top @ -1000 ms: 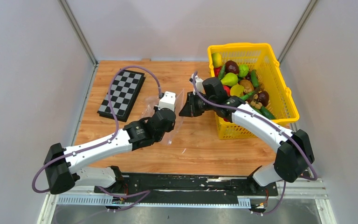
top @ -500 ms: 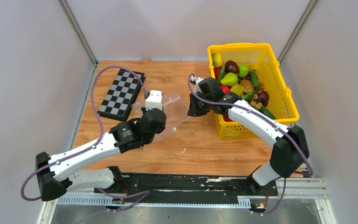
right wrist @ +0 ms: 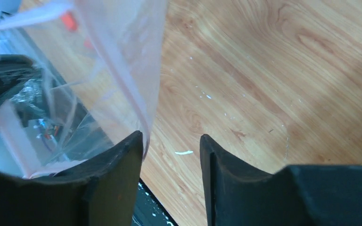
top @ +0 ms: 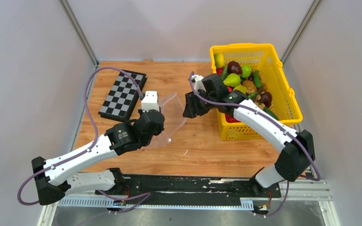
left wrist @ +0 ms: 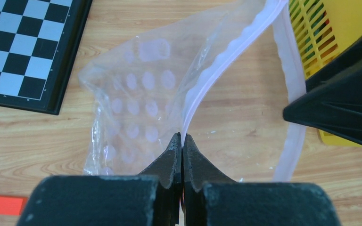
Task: Place the food in the zip-top bag and seal the zipper
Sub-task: Open the zipper of the food storage bag, then pick up the fake vegetable from the bin.
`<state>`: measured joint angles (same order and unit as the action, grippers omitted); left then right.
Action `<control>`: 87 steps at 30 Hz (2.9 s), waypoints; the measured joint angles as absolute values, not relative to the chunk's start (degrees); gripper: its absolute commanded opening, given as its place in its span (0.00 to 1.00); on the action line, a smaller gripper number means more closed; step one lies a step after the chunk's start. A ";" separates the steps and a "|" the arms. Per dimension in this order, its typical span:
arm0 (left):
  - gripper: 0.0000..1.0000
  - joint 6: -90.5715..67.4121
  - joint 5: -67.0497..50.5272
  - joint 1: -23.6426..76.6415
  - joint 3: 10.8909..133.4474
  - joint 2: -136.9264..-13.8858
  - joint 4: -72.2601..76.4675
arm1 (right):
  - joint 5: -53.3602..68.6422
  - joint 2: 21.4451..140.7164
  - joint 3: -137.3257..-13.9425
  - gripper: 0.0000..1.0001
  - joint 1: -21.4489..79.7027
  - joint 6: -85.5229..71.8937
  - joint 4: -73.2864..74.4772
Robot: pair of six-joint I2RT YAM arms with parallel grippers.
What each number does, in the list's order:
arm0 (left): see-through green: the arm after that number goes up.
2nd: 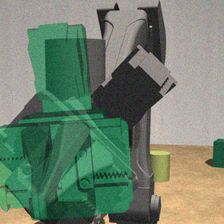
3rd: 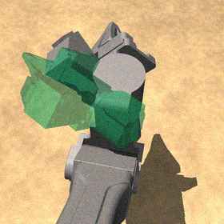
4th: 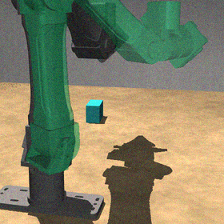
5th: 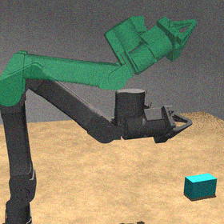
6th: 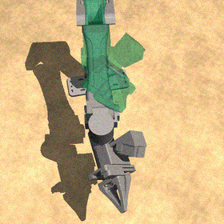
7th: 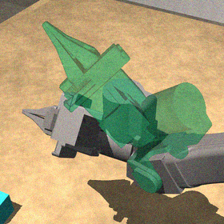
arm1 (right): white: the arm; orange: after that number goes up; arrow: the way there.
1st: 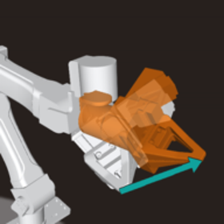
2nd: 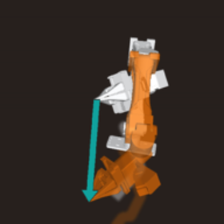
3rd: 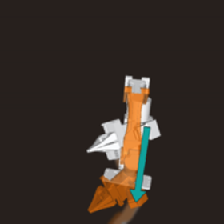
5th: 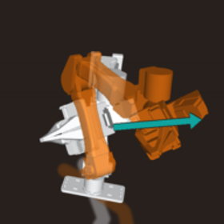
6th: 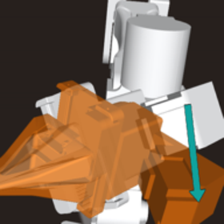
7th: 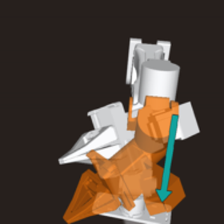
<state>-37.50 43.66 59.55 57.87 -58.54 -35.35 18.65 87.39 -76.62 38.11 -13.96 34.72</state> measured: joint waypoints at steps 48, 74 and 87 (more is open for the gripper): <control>0.00 -33.71 40.49 59.55 50.94 -54.96 -27.86 | -11.11 90.21 -76.88 0.21 3.09 -2.55 46.46; 0.00 -33.19 40.03 59.55 50.94 -54.96 -27.57 | 10.63 66.37 -70.81 0.04 2.87 -9.41 36.21; 0.00 -33.30 36.16 57.95 50.94 -54.92 -25.32 | 40.66 62.52 -64.40 0.05 7.25 -22.15 18.72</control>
<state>-33.30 36.16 57.95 50.94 -54.92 -25.32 40.66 62.52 -64.40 7.25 -22.15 18.72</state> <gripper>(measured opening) 0.009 0.231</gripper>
